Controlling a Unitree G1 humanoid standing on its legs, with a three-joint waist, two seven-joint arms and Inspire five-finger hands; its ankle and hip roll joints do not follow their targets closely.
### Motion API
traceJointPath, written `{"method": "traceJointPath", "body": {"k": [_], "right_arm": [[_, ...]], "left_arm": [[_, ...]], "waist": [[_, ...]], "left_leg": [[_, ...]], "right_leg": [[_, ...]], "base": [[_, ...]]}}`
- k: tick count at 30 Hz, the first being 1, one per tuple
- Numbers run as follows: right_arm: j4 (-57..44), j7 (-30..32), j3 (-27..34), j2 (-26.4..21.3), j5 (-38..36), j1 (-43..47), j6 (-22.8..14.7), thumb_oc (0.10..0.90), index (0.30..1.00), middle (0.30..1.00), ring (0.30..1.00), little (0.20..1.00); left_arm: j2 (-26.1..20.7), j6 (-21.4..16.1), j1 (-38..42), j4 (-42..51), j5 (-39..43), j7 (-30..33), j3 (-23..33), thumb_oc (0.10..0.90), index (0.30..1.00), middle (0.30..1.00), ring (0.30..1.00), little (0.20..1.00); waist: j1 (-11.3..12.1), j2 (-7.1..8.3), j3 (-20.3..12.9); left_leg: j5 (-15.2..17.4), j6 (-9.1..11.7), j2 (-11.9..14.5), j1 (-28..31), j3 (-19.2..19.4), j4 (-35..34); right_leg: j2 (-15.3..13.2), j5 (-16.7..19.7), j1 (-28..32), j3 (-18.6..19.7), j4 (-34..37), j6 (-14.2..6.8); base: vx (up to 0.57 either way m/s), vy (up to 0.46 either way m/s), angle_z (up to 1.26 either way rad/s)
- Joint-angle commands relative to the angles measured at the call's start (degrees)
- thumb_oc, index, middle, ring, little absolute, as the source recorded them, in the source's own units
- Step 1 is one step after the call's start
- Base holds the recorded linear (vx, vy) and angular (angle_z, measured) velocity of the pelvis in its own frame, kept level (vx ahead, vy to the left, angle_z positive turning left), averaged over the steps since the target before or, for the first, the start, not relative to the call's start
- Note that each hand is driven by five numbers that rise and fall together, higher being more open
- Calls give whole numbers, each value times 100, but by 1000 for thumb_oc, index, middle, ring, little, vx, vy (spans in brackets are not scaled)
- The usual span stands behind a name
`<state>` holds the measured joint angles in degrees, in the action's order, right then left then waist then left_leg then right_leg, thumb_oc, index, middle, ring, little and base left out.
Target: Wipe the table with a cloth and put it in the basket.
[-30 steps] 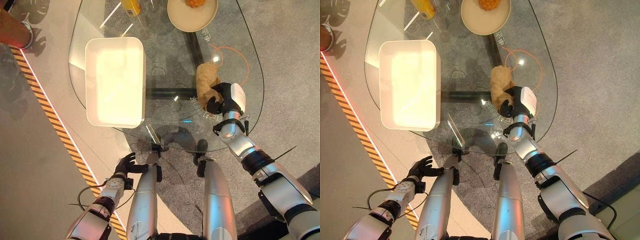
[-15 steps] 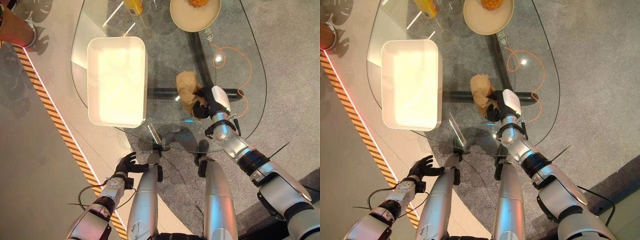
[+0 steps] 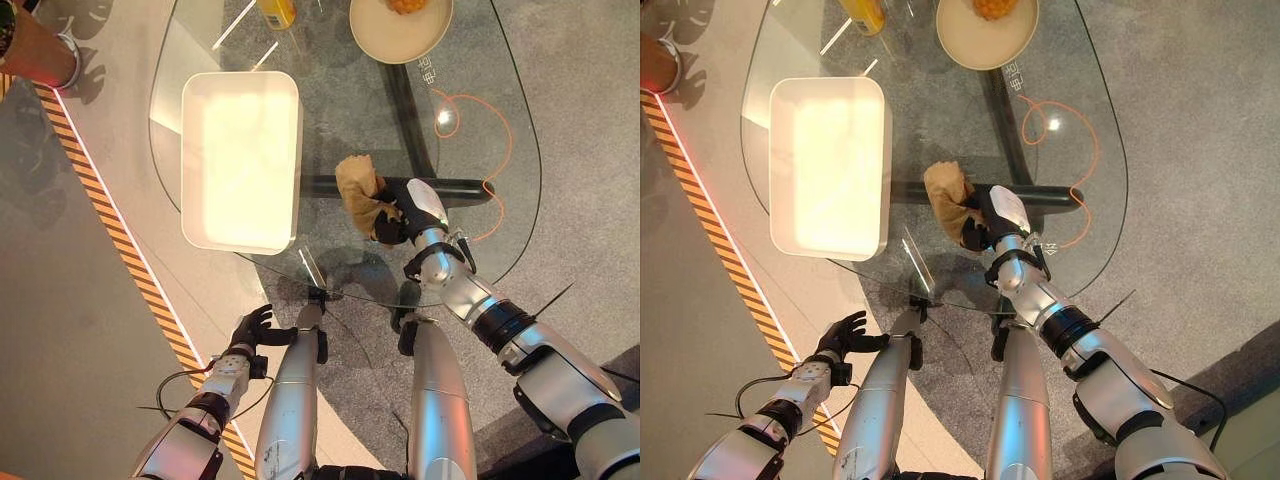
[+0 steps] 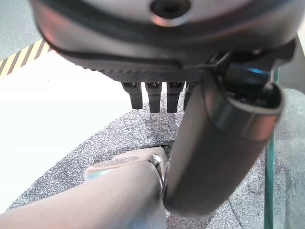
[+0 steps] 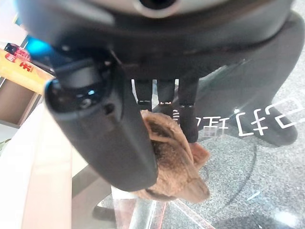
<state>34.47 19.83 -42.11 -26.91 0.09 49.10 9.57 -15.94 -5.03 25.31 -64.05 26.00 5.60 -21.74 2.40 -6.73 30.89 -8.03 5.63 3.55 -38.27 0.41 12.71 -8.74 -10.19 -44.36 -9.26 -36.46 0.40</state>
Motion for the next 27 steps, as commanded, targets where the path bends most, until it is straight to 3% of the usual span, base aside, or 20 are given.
{"method": "traceJointPath", "body": {"k": [1,27], "right_arm": [[-687,-364,-450,406,196,328,-472,100,300,300,300,200],[-649,-1039,-685,375,330,365,-472,100,300,300,300,200]], "left_arm": [[4,78,-43,-99,-87,54,-82,800,900,900,900,900],[-20,128,5,-69,-71,37,-96,800,900,900,900,900]], "waist": [[23,-32,-109],[89,-30,-109]], "left_leg": [[531,-230,-355,-133,405,650],[470,-222,-356,-176,334,589]], "right_leg": [[35,802,80,26,1102,-230],[-5,848,21,-7,1117,-259]], "base": [[0,0,0],[0,0,0]]}}
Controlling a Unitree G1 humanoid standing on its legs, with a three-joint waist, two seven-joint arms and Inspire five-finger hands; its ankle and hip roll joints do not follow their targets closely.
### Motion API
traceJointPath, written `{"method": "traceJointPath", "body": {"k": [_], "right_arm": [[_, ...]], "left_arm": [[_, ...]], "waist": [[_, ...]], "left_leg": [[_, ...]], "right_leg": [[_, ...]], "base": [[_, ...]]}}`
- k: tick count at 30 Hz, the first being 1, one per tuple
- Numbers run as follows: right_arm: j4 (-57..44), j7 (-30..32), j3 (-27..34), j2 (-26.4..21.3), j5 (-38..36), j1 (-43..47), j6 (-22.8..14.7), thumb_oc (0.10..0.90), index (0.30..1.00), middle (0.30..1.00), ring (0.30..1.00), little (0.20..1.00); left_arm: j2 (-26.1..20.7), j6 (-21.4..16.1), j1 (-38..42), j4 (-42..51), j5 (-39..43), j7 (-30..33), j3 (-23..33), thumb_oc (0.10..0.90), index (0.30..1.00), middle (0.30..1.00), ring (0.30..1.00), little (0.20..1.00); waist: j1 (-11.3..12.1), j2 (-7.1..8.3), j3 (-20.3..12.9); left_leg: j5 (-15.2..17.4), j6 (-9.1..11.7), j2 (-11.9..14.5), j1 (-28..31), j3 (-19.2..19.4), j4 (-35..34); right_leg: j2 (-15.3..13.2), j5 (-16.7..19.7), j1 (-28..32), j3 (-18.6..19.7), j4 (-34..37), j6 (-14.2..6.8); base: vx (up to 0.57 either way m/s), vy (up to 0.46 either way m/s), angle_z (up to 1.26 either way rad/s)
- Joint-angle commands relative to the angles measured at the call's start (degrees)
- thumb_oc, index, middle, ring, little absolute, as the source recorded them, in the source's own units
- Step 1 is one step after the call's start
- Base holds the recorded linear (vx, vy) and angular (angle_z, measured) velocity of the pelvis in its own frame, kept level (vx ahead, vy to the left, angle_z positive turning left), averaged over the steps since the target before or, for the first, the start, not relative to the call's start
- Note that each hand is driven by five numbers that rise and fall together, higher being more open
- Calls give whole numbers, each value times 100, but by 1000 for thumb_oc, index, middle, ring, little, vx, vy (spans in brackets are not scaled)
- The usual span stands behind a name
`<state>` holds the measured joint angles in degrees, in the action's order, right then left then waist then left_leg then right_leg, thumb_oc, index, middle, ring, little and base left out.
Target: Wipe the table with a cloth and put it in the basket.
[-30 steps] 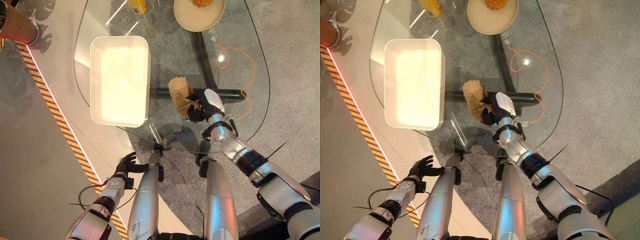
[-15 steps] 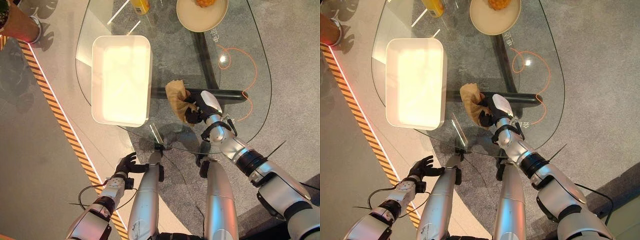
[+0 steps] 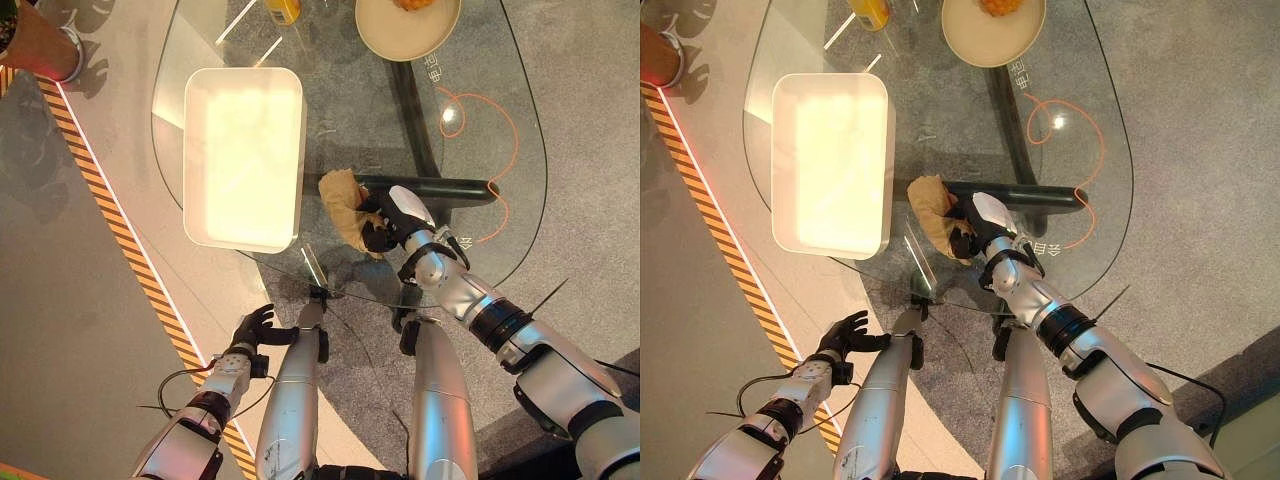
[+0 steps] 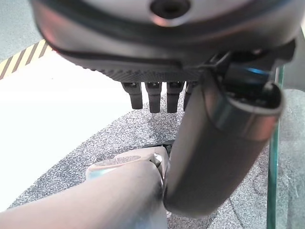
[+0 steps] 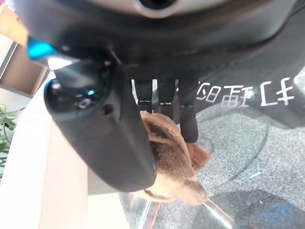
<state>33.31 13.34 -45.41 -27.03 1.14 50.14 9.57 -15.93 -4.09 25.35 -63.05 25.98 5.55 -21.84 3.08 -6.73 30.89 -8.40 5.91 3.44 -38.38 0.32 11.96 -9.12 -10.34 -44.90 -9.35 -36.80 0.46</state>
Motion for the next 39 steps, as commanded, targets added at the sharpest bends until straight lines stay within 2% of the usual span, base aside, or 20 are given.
{"method": "traceJointPath", "body": {"k": [1,5,16,22,31,39], "right_arm": [[-533,-397,-361,377,238,265,-476,100,300,300,300,200],[-460,-210,-364,289,238,359,-414,100,300,300,300,200],[221,835,51,-83,32,846,-465,100,300,300,300,200],[539,1703,483,-475,-200,1133,-462,100,300,300,300,200],[785,2345,943,-932,-220,1192,-551,100,300,300,300,200],[1012,2801,1044,-1249,-60,1225,-373,100,300,300,300,200]], "left_arm": [[-21,41,4,-170,-74,42,-86,800,900,900,900,900],[-34,56,12,-166,-61,31,-104,800,900,900,900,900],[-126,99,79,-252,-43,-38,-124,800,900,900,900,900],[-218,76,7,-251,-1,-44,-118,800,900,900,900,900],[-320,85,-65,-141,101,-53,-108,800,900,900,900,900],[-447,69,-44,-157,193,-114,-90,800,900,900,900,900]], "waist": [[22,-27,-109],[43,-38,-109],[104,-18,-109],[125,6,-109],[116,26,-109],[98,41,-109]], "left_leg": [[507,-252,-346,-164,339,666],[500,-256,-352,-152,326,664],[530,-278,-299,-147,284,736],[572,-319,-262,-214,251,798],[637,-389,-240,-342,220,876],[687,-430,-251,-414,214,918]], "right_leg": [[34,863,78,-1,1148,-267],[19,872,91,-16,1142,-274],[-3,908,114,-45,1064,-306],[15,920,52,-61,978,-322],[34,897,-75,-68,885,-326],[37,887,-122,-89,893,-334]], "base": [[0,0,0],[0,0,0],[8,-11,4],[9,-8,4],[1,0,0],[0,0,0]]}}
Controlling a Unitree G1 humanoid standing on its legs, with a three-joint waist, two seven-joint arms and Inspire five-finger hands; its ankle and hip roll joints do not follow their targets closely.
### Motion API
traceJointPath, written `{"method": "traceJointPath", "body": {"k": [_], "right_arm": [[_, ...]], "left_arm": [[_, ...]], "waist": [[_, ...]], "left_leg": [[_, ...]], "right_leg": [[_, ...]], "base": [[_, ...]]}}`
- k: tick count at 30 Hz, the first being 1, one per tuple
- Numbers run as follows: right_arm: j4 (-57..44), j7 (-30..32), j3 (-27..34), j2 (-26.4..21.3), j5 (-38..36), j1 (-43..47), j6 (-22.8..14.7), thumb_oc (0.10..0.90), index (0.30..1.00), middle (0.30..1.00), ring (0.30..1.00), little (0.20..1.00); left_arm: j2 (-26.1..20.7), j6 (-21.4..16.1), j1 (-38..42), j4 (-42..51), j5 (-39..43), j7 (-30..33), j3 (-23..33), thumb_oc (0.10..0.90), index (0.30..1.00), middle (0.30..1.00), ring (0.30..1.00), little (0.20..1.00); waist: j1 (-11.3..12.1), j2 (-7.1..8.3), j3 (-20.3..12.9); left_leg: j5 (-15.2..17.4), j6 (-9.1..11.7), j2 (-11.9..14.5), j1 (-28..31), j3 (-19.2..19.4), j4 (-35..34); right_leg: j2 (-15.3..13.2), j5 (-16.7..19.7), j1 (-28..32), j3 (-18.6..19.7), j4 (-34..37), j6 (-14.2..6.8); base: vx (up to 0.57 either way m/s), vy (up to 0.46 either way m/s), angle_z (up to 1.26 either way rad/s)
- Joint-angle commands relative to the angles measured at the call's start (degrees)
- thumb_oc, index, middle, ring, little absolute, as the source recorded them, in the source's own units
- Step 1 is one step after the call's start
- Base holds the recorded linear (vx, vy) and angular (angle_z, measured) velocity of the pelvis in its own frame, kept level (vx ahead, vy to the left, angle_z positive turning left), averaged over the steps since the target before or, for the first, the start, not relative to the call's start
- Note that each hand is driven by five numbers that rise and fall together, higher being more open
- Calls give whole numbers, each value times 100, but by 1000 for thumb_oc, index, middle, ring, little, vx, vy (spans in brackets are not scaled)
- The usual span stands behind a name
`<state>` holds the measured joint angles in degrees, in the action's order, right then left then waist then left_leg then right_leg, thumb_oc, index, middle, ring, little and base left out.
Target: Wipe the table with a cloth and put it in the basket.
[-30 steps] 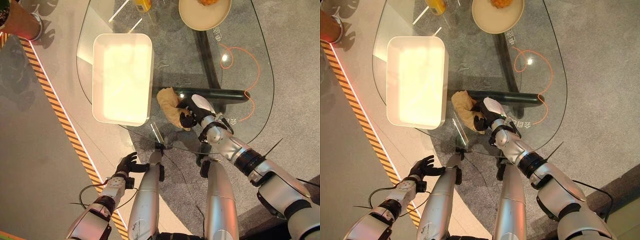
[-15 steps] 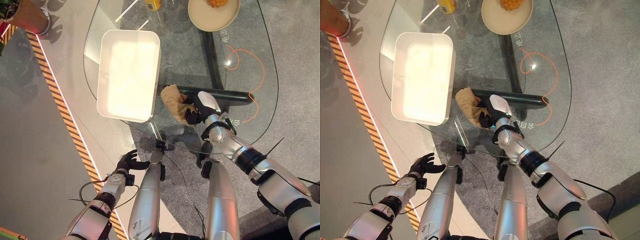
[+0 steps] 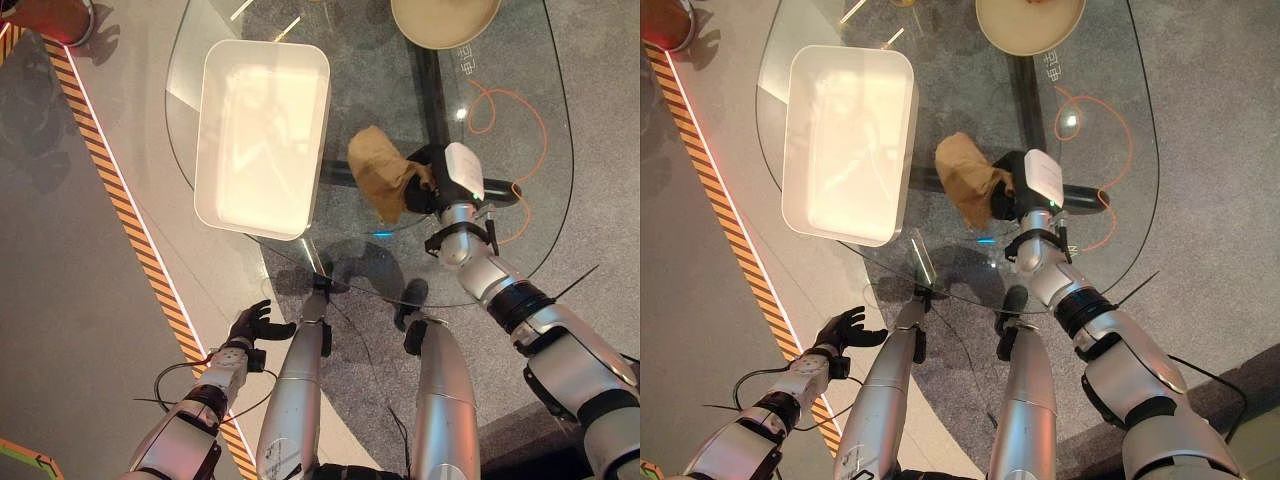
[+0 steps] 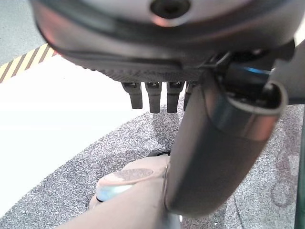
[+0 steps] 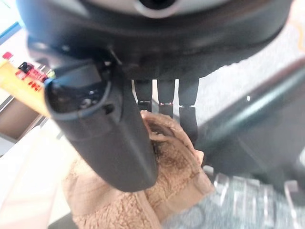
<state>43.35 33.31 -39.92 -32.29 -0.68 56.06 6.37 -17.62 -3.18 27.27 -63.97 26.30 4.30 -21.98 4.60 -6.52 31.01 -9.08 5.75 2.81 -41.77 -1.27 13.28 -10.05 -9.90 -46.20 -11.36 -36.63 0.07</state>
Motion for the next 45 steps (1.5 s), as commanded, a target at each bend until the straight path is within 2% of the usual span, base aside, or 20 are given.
{"method": "traceJointPath", "body": {"k": [1,10,21,28,39,45], "right_arm": [[139,947,516,-774,162,639,-31,100,300,300,300,200],[1023,1559,814,-964,86,744,137,100,300,300,300,200],[2170,1831,1308,-1236,-327,623,-82,100,300,300,300,200],[2486,1917,1568,-1327,-699,516,-172,100,300,300,300,200],[2497,1981,1785,-1418,-1030,331,56,100,300,300,300,200],[2571,1855,1797,-1410,-1017,273,-128,100,300,300,300,200]], "left_arm": [[-308,-49,-236,-84,173,-26,-78,800,900,900,900,900],[-378,-149,-242,-121,224,-86,-102,800,900,900,900,900],[-564,-82,-190,-165,219,-205,-50,800,900,900,900,900],[-628,-82,-143,-247,234,-267,-3,800,900,900,900,900],[-761,-64,-107,-314,282,-352,55,800,900,900,900,900],[-768,-113,-102,-381,291,-365,55,800,900,900,900,900]], "waist": [[-53,21,-121],[-20,33,-121],[-3,98,-121],[-29,139,-121],[-82,208,-121],[-93,220,-121]], "left_leg": [[767,-421,-188,-92,370,800],[821,-461,-176,-192,332,862],[856,-498,-158,-225,265,921],[883,-495,-131,-231,252,938],[888,-484,-115,-227,225,905],[889,-479,-110,-196,231,878]], "right_leg": [[131,842,-1,108,879,-297],[159,834,-46,98,882,-301],[199,859,-46,102,855,-322],[214,857,-40,122,866,-340],[272,878,-37,154,912,-357],[289,877,-9,155,935,-361]], "base": [[-7,-10,3],[-3,-3,2],[0,0,0],[0,0,0],[0,0,0],[0,0,0]]}}
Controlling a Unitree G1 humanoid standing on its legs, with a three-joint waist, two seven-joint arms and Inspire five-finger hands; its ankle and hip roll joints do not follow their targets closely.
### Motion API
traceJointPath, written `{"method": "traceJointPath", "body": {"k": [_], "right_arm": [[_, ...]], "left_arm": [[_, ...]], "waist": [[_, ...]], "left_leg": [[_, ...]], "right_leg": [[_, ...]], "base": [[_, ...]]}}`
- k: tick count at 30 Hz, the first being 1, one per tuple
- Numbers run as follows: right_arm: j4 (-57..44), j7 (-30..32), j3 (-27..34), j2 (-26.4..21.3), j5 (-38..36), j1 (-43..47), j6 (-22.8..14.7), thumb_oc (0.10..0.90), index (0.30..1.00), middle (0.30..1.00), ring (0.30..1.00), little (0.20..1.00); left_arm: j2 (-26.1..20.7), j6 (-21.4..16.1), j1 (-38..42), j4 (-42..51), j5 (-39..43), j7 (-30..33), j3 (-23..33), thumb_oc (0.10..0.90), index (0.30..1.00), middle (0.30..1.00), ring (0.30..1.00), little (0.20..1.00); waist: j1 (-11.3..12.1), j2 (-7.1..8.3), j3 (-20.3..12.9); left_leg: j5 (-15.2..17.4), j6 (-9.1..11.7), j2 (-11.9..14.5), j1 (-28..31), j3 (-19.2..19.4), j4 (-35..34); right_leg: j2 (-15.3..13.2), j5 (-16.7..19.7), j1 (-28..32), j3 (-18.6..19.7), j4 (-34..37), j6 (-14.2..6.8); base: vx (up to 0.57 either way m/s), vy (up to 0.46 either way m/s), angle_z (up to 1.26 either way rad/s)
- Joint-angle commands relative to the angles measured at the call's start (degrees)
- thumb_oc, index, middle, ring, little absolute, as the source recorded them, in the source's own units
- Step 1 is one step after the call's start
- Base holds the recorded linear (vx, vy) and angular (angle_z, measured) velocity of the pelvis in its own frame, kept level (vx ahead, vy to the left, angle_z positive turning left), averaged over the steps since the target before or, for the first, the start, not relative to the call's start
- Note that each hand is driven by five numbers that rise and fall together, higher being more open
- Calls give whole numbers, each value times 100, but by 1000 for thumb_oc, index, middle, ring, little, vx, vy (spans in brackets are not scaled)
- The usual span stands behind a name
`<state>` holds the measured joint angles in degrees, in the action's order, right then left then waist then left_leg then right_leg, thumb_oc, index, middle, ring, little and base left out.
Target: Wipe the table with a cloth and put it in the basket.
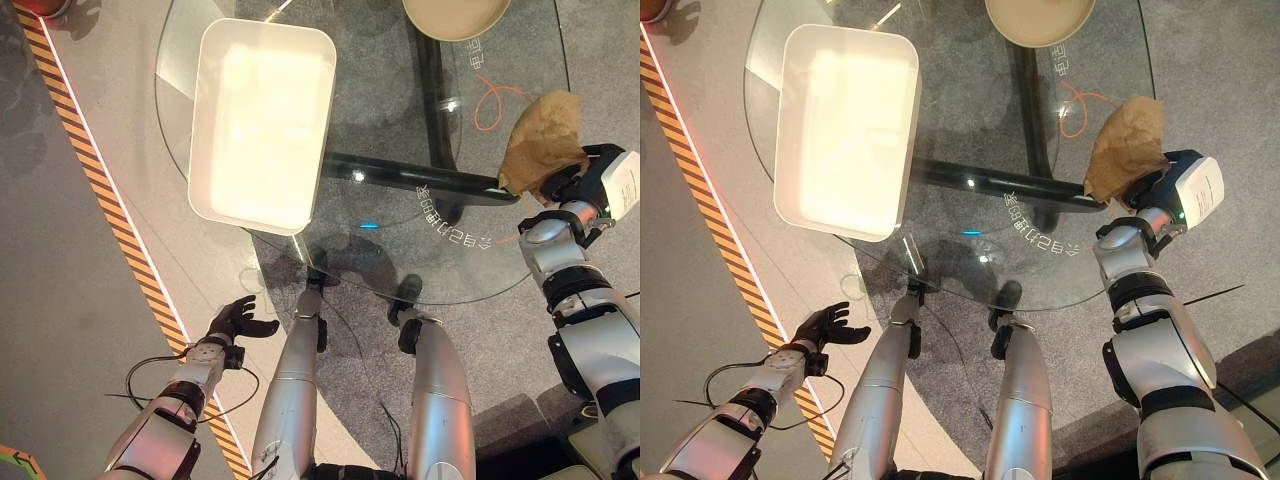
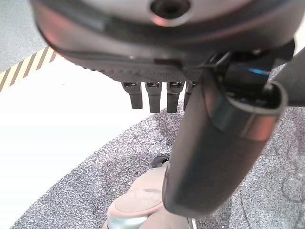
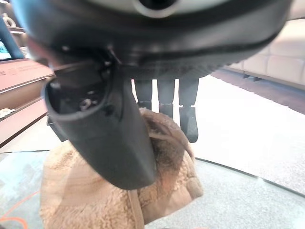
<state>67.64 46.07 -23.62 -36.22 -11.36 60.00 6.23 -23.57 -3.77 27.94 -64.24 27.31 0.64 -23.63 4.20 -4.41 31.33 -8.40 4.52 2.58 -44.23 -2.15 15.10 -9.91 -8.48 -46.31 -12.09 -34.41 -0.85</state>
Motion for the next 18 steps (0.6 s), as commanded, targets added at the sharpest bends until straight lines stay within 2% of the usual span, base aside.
{"method": "traceJointPath", "body": {"k": [1,8,18], "right_arm": [[132,559,141,-1011,50,-103,-160,100,300,300,300,200],[-251,363,-97,-906,441,84,-626,100,300,300,300,200],[-1497,-374,-820,-681,904,413,-737,100,300,300,300,200]], "left_arm": [[-180,-48,-157,-356,189,-9,219,800,900,900,900,900],[-171,-27,-105,-376,202,-28,196,800,900,900,900,900],[-128,18,-142,-161,130,65,208,800,900,900,900,900]], "waist": [[-53,7,-154],[-51,1,-154],[-7,4,-154]], "left_leg": [[819,-353,-88,50,317,694],[814,-334,-108,69,312,677],[793,-298,-155,99,330,609]], "right_leg": [[274,737,1,228,715,-271],[275,736,18,235,740,-279],[266,698,58,191,804,-259]], "base": [[0,0,0],[0,0,0],[-2,2,-1]]}}
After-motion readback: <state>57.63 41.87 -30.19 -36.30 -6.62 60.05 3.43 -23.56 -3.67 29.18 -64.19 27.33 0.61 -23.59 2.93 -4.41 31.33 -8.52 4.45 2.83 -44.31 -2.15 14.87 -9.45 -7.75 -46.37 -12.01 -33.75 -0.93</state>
